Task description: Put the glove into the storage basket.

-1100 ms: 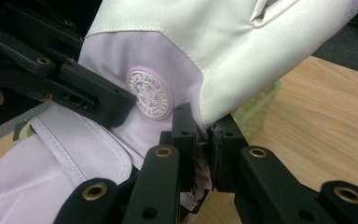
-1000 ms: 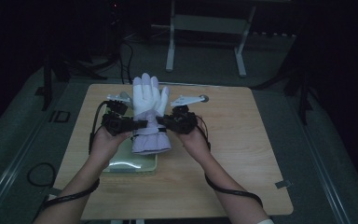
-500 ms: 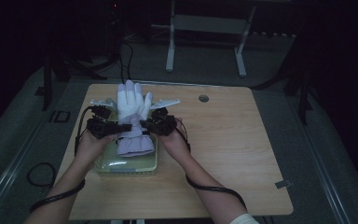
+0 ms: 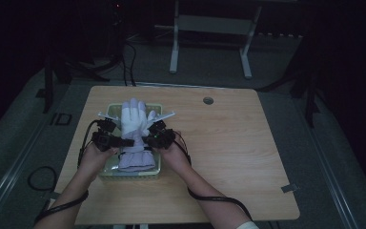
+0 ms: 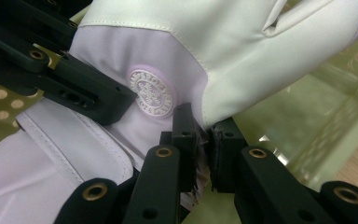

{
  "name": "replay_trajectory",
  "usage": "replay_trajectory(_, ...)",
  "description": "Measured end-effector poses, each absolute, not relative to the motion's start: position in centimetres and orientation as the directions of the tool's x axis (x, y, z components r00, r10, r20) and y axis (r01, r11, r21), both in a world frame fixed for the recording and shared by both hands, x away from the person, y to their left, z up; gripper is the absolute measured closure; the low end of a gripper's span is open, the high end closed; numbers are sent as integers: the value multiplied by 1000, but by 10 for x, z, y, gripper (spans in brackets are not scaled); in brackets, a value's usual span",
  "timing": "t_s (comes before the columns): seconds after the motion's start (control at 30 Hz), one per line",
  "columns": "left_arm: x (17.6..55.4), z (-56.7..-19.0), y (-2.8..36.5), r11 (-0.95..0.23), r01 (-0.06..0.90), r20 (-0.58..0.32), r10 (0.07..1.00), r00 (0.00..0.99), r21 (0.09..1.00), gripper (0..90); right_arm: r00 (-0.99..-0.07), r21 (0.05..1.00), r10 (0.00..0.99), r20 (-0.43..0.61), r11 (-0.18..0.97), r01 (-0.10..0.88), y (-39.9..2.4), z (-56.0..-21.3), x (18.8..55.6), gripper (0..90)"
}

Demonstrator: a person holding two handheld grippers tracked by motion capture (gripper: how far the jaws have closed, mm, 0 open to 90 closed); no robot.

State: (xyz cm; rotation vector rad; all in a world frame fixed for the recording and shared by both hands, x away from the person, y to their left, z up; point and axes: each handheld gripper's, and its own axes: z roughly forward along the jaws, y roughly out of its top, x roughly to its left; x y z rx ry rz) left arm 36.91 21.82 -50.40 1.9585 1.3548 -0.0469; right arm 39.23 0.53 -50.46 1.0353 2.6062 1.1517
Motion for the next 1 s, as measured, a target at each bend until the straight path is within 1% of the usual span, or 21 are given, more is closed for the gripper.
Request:
replay_trajectory(0.1,369,-504,215,-188,820,-406,795,450,541,649,-761,683,625,175,479,551,2,-506,392,823)
replay_trajectory(0.23,370,-513,209,-228,835,-389,802,452,501,648,-761,644,620,189,507,573,1,-515,393,819)
replay_trajectory(0.27,370,-516,208,-223,839,-393,804,446,496,647,-752,641,624,212,492,589,-1,-519,392,821)
replay_trajectory(0.37,371,-517,208,-230,846,-393,806,442,481,640,-757,639,621,205,501,584,0,-518,392,820)
replay_trajectory(0.4,372,-518,207,-232,850,-388,811,438,473,624,-764,632,619,180,523,572,2,-517,391,812)
replay_trajectory(0.43,372,-518,207,-232,850,-388,811,438,473,615,-764,632,619,180,523,572,2,-517,391,812)
replay_trajectory(0.47,373,-520,207,-234,858,-380,820,427,458,588,-762,623,623,178,528,577,4,-518,392,780)
replay_trajectory(0.5,373,-520,207,-234,858,-380,820,427,458,567,-762,623,623,178,528,577,4,-518,392,780)
replay_trajectory(0.53,374,-523,207,-239,869,-364,835,412,433,535,-771,620,616,159,546,564,6,-518,392,730)
replay_trajectory(0.6,375,-526,204,-243,876,-348,847,401,417,516,-781,613,604,161,558,559,7,-519,391,657)
replay_trajectory(0.63,375,-526,204,-243,876,-348,847,401,417,512,-781,613,604,161,558,559,7,-519,391,657)
replay_trajectory(0.67,374,-527,198,-278,866,-297,858,418,415,511,-790,600,599,129,587,543,10,-519,387,594)
replay_trajectory(0.7,374,-527,198,-278,866,-297,858,418,415,502,-790,600,599,129,587,543,10,-519,387,594)
replay_trajectory(0.73,375,-526,194,-292,863,-265,868,420,412,481,-806,593,587,80,622,512,14,-519,384,556)
replay_trajectory(0.77,375,-526,194,-292,863,-265,868,420,412,477,-809,592,584,69,628,504,14,-519,383,546)
replay_trajectory(0.83,375,-526,194,-286,864,-265,870,415,414,453,-814,598,579,57,633,492,14,-518,382,534)
replay_trajectory(0.87,375,-526,195,-268,868,-257,882,396,419,414,-816,611,576,55,627,483,11,-517,382,492)
replay_trajectory(0.9,375,-526,195,-268,868,-257,882,396,419,392,-816,611,576,55,627,483,11,-517,382,492)
replay_trajectory(0.93,374,-526,196,-259,867,-246,889,386,425,361,-817,626,575,33,625,465,9,-515,381,448)
replay_trajectory(0.97,374,-526,196,-259,867,-246,889,386,425,359,-817,626,575,33,625,465,9,-515,381,448)
replay_trajectory(1.0,374,-525,193,-279,861,-225,889,399,426,351,-818,658,575,24,607,446,6,-511,381,393)
